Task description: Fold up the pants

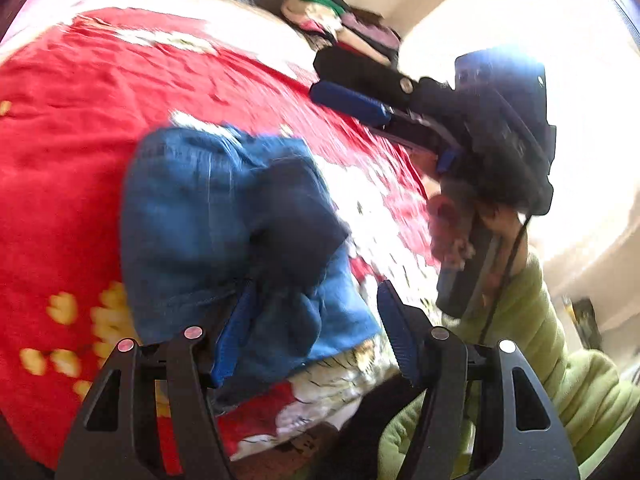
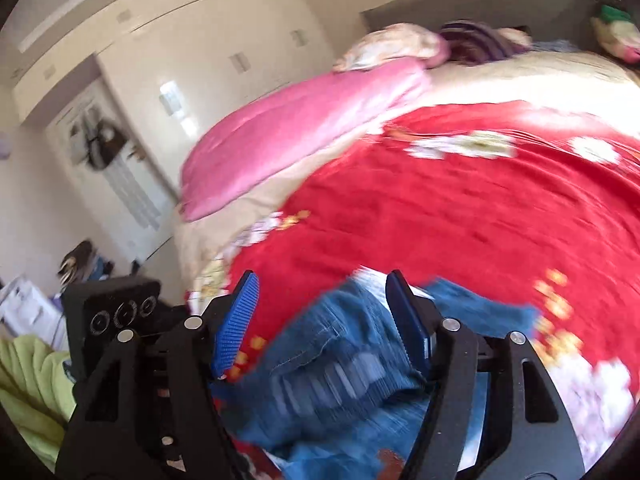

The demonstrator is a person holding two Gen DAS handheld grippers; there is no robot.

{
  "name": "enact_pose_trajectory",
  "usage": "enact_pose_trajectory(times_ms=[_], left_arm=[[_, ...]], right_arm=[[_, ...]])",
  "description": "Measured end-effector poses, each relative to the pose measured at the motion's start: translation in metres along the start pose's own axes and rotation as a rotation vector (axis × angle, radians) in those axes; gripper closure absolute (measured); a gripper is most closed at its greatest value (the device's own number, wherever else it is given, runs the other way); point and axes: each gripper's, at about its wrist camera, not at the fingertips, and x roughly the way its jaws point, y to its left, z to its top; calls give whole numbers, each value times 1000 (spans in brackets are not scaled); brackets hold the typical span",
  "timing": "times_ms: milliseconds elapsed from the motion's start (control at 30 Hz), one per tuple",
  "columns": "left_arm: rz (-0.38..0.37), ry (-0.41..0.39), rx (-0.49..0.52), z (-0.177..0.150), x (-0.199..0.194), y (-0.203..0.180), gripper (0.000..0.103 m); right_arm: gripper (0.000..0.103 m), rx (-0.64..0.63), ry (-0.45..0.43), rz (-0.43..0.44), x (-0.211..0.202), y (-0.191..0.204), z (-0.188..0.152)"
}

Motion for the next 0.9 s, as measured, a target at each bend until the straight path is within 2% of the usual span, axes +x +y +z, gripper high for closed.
enact_pose_trajectory(times_ms=[133,167,200,267,367,400,467,533,600,700,733,767,900], left_arm=[[22,64,31,-7,22,-9,43],[35,73,39,-7,25,-7,41],[33,78,41,-6,28,-7,34],[36,81,39,-5,31,-6,33],[45,85,46,-9,28,-9,33],[44,86,47,-21,24,-18,33],[52,86,52,-22,20,-20,33],[58,81,65,-22,14,-24,27],[79,59,82,-21,3,-28,23],[132,18,115,-19,-16,-34,16],[159,10,130,-19,-21,-37,9],[200,3,152,-17,-25,-38,7],[258,-25,166,-8,-35,-37,7]], right_arm=[[44,43,16,-64,-8,-14,-16],[44,44,25,-69,-7,-15,-19],[44,43,48,-85,-3,-15,-22],[44,31,102,-126,9,-16,-28],[46,-15,224,-319,29,-26,-41],[46,-22,240,-354,33,-30,-45],[46,19,221,-329,31,-35,-50],[46,10,182,-315,21,-31,-50],[40,3,130,-304,5,-24,-48],[33,-2,48,-294,-22,-14,-46],[30,0,26,-293,-31,-11,-47],[29,3,-3,-293,-41,-8,-49],[19,-2,-67,-305,-65,3,-54]])
